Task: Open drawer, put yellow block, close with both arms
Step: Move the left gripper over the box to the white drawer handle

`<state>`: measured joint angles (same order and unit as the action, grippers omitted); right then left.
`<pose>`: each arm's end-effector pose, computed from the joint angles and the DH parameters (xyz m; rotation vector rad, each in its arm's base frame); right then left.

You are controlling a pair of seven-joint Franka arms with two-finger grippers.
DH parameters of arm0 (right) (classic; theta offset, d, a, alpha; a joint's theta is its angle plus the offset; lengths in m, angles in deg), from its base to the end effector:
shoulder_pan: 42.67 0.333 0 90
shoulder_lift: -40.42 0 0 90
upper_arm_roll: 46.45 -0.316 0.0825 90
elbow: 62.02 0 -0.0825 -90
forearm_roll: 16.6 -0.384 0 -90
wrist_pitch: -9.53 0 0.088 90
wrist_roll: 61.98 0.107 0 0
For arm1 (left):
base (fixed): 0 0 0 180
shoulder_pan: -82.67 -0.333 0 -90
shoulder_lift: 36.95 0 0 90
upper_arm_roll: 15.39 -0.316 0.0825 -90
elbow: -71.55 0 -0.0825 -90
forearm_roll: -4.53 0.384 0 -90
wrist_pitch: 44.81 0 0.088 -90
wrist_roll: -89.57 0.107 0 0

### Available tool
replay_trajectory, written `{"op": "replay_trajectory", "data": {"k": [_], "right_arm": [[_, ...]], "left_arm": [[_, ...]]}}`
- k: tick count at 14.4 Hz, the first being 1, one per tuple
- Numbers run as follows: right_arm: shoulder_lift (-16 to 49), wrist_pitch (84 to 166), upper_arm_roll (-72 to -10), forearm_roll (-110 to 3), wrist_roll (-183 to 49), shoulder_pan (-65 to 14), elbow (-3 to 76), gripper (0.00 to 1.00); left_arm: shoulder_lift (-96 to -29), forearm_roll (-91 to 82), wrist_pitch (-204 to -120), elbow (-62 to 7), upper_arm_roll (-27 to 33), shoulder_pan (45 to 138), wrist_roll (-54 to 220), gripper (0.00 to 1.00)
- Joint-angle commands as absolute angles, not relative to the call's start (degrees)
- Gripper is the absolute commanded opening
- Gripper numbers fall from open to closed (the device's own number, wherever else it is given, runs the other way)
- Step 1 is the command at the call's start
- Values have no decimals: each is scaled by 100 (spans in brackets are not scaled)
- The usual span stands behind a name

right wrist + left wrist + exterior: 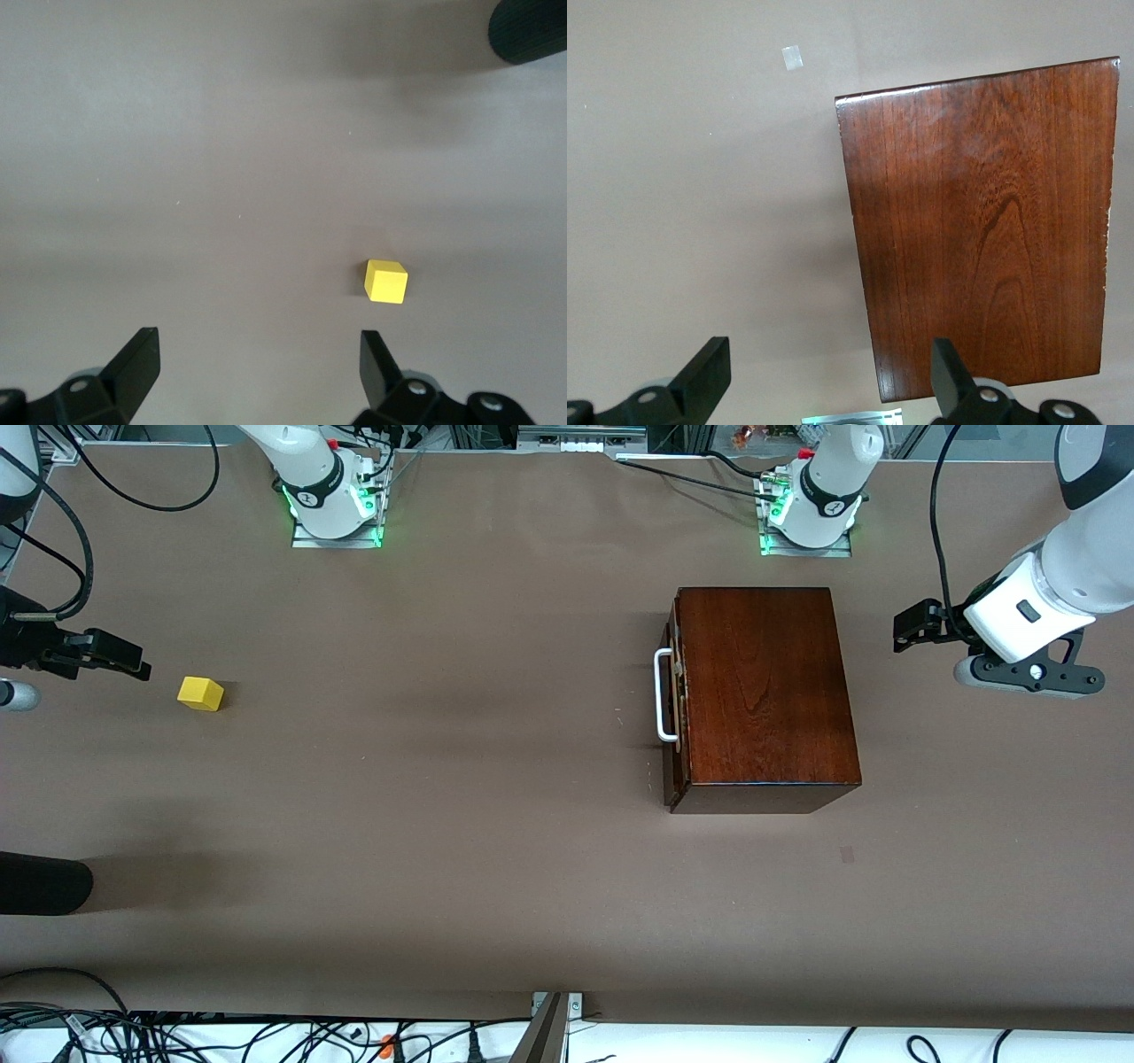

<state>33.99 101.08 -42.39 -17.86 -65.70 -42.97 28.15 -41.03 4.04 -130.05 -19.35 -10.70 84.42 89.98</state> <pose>0.5851 -0.0402 0.5614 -3.1185 0.0197 0.1352 0.5596 -0.0626 0.5710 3.1192 -0.1871 -0.2667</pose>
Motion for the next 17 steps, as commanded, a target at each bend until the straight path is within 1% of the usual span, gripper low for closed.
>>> {"op": "replay_trajectory", "data": {"k": [1,5,9,12,15,17], "right_arm": [[3357,10146,-4319,-1809,-6673,-4364,2913,100],[3321,10190,-4337,-1924,-6681,-4311,2913,100],[3356,10164,-4337,-1924,-6673,-4311,2904,100],[3382,10164,-4328,-1915,-6673,-4311,2904,100],[3382,10173,-4346,-1906,-6664,-4303,2904,100],[3382,10190,-4337,-1880,-6664,-4303,2895,100]], "left_arm": [[-4179,506,-12866,-1714,-1047,8477,9018,100],[-4170,480,-12866,-1714,-933,8530,9019,100],[-4196,462,-12883,-1740,-687,8548,8958,100],[-4459,462,-13075,-1714,-222,8557,8800,100],[-4793,462,-13638,-1714,313,8592,8256,100],[-5013,480,-13928,-1714,534,8714,7721,100]]}}
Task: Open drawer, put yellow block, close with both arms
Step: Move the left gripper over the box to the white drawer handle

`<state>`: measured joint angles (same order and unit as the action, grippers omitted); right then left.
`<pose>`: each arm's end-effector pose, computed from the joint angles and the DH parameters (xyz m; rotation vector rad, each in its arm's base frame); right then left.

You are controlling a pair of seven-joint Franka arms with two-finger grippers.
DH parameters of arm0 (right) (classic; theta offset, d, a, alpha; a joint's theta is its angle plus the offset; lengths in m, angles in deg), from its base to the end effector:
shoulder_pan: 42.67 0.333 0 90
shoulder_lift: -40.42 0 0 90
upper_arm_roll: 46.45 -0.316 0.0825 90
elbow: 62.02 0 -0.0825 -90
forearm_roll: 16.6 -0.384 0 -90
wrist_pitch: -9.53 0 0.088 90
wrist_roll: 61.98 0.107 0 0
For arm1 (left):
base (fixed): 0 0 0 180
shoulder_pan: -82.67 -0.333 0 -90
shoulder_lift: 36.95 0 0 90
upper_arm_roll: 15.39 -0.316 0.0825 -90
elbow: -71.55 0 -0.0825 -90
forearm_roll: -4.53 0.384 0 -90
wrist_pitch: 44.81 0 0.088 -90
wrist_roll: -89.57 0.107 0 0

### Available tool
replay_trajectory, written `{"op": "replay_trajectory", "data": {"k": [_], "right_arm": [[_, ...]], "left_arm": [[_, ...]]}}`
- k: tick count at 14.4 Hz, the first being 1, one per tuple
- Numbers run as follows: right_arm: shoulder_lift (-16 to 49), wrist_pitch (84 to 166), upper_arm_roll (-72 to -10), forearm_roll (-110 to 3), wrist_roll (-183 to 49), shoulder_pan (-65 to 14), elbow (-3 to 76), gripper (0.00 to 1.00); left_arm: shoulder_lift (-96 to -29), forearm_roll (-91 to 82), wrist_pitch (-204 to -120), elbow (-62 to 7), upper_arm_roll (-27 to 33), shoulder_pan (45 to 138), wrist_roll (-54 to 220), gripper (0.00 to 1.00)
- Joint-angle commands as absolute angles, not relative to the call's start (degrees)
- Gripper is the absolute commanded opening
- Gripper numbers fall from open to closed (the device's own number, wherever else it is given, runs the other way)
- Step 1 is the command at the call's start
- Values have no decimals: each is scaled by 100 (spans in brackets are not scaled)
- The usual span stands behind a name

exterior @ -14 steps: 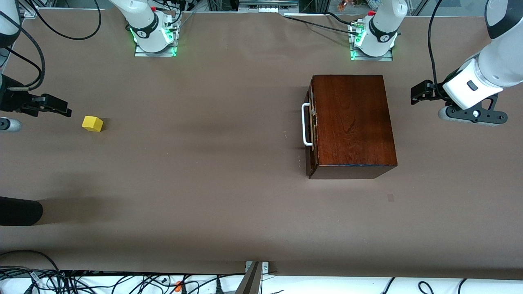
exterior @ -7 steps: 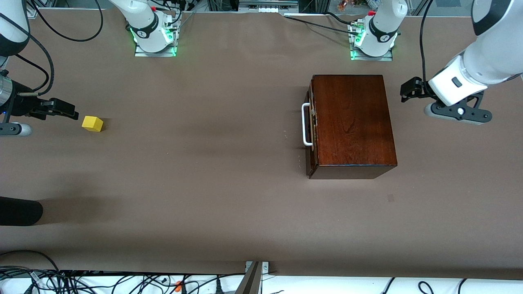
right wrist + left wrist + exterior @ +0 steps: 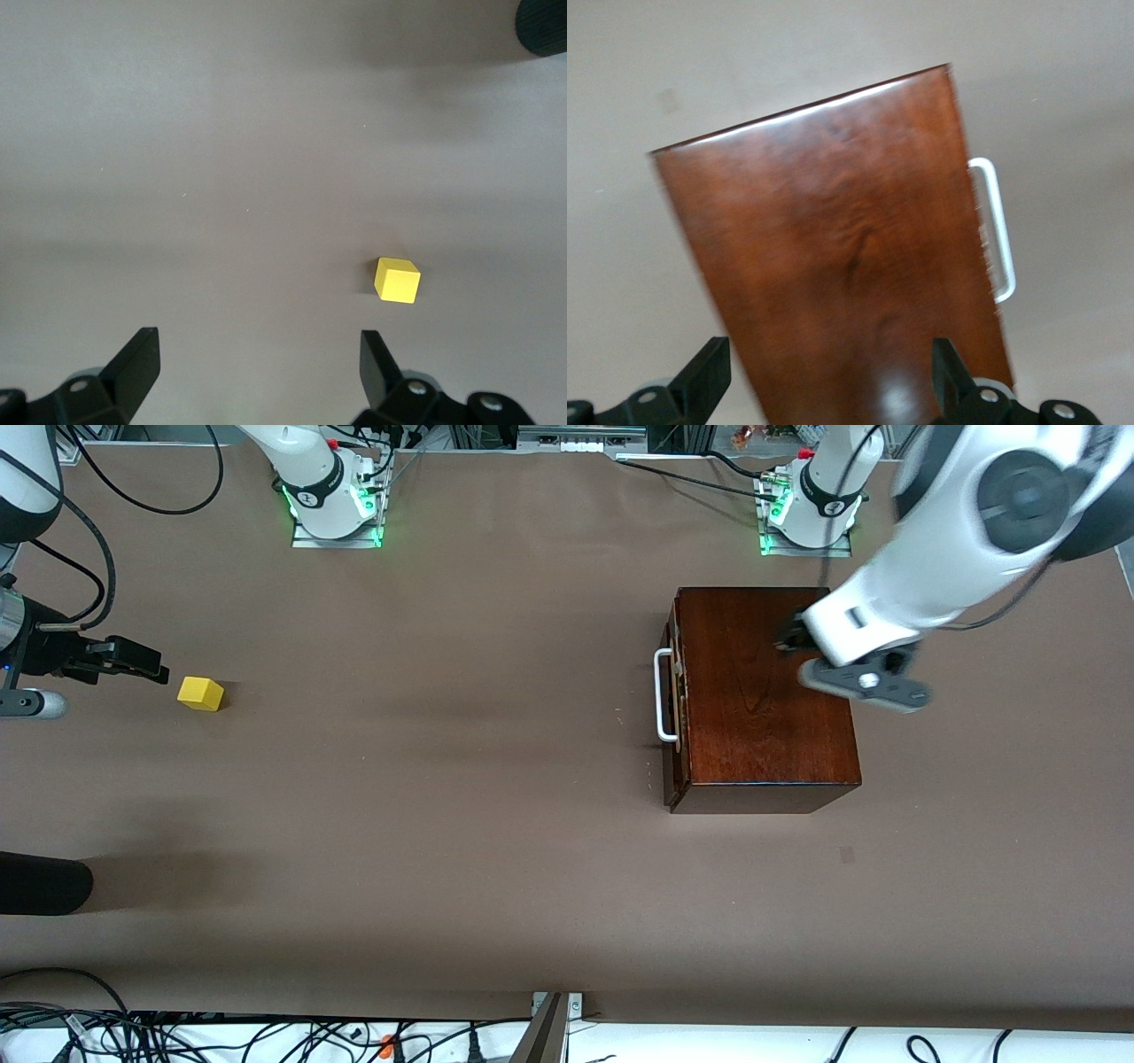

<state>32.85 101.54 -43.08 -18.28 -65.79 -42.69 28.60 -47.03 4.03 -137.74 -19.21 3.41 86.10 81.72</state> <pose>0.5904 -0.0300 0.5466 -3.1090 -0.0075 0.1650 0.5601 -0.2151 0.5257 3.0802 -0.3853 -0.2196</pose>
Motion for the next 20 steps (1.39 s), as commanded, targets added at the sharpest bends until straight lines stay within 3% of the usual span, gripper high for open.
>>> {"op": "replay_trajectory", "data": {"k": [1,8,20], "right_arm": [[3374,10251,-4337,-1863,-6620,-4303,2886,100],[3356,10269,-4346,-1801,-6655,-4188,2895,100],[3312,10348,-4319,-1783,-6681,-4197,2886,100]], "left_arm": [[-5118,506,-14077,-1714,535,8880,7474,100],[-5883,559,-14957,-1722,535,9400,7085,100],[-6438,1622,-15045,-1906,526,10375,6638,100]]}}
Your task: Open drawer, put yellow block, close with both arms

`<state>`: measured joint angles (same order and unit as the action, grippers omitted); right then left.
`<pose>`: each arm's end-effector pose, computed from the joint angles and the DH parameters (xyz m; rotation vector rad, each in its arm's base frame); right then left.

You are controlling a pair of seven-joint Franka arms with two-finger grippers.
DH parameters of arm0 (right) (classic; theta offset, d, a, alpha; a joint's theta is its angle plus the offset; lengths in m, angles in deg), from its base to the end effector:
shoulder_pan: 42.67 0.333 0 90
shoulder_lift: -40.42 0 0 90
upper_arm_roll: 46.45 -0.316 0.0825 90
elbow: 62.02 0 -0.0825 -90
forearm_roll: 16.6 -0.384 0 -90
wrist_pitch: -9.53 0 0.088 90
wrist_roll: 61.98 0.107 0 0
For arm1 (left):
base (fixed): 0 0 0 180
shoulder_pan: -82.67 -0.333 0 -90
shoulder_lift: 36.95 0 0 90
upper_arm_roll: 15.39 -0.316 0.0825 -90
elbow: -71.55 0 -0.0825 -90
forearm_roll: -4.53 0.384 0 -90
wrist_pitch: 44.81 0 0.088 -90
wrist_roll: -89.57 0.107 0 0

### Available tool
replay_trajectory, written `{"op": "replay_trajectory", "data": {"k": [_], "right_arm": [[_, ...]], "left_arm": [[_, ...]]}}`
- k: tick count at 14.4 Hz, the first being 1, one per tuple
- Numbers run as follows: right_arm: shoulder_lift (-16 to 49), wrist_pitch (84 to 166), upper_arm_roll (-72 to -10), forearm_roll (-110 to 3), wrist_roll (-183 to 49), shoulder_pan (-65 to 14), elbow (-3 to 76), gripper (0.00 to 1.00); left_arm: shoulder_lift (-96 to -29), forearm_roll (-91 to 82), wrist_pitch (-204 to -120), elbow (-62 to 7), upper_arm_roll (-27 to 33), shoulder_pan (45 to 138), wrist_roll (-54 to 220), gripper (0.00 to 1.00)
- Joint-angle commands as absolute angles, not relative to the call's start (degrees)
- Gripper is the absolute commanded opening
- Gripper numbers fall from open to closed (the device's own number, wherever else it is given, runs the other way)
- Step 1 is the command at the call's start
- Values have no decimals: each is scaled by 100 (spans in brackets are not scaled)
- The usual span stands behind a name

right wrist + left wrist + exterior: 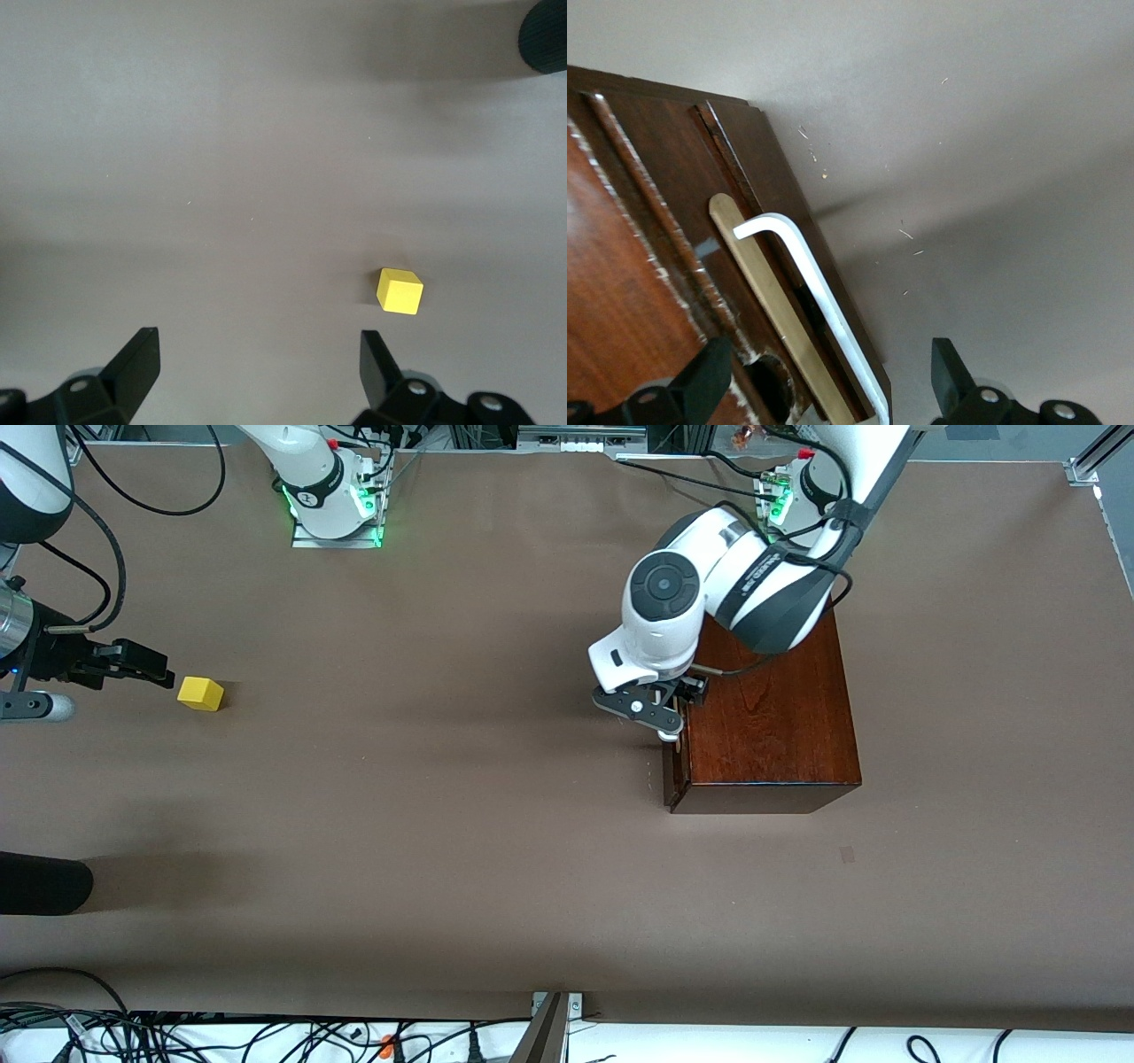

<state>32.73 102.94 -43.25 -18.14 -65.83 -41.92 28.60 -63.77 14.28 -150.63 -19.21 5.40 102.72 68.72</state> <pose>0.5941 -0.0208 0.5473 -3.1147 -0.0341 0.1311 0.5256 -0.3978 0.3664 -2.9912 0.5874 0.2297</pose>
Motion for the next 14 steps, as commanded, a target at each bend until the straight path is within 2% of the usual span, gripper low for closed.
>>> {"op": "replay_trajectory", "data": {"k": [1,14], "right_arm": [[3303,10375,-4319,-1775,-6681,-4206,2895,100],[3356,10463,-4328,-1766,-6690,-4197,2913,100]], "left_arm": [[-6438,1622,-15019,-1950,526,10437,6454,100],[-6657,2501,-15054,-2109,526,10710,5687,100]]}}
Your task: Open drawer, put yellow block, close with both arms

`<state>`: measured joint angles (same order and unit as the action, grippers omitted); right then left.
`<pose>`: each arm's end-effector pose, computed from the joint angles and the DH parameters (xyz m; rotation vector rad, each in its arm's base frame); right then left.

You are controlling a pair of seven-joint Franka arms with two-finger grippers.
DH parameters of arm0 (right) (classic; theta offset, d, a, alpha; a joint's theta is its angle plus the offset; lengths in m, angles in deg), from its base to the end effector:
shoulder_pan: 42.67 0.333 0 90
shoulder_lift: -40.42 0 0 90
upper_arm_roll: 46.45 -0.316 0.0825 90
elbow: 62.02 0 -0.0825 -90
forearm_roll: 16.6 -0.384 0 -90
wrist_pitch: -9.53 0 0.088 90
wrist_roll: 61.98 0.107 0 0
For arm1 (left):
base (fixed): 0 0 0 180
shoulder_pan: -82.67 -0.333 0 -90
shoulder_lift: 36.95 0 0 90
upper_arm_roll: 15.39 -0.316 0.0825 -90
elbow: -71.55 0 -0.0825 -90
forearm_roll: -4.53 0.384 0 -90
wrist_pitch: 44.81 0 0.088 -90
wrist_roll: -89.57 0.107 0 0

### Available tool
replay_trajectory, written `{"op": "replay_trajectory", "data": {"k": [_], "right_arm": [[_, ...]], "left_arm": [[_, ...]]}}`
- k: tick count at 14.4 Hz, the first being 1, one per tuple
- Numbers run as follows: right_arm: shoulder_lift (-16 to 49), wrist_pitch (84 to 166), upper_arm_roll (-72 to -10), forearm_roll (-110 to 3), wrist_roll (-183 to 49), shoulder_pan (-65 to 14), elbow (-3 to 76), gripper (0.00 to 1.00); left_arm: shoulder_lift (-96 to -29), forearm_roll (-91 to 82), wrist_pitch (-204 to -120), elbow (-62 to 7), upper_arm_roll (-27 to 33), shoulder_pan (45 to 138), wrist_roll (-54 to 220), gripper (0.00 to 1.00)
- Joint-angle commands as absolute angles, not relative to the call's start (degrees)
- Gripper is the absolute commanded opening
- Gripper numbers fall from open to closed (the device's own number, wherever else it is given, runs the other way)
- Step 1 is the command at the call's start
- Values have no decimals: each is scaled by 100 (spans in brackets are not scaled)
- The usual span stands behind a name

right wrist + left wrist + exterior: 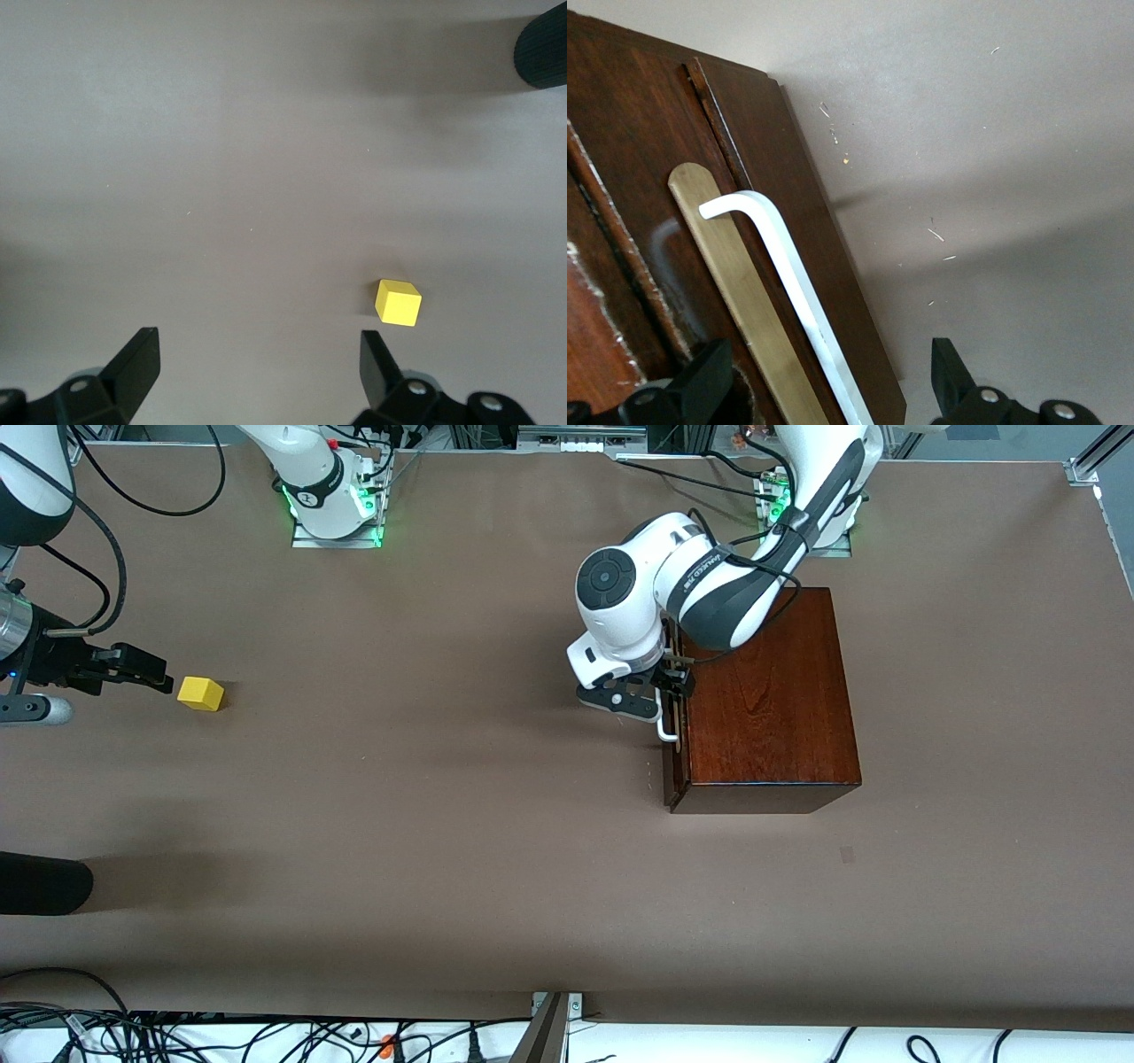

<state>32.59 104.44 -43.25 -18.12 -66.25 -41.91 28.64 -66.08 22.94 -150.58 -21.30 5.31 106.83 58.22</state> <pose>0.5975 -0.0209 0.5476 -3.1175 -0.0454 0.0952 0.4978 -0.4224 0.3255 -2.8510 0.4915 0.1706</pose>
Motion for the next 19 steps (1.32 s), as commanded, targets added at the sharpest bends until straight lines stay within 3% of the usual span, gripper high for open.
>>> {"op": "replay_trajectory", "data": {"k": [1,19], "right_arm": [[3356,10463,-4311,-1766,-6690,-4197,2913,100],[3339,10366,-4302,-1757,-6681,-4188,2939,100]], "left_arm": [[-6675,2501,-15054,-2118,526,10710,5679,100],[-6947,2694,-15265,-2100,535,10912,5310,100]]}}
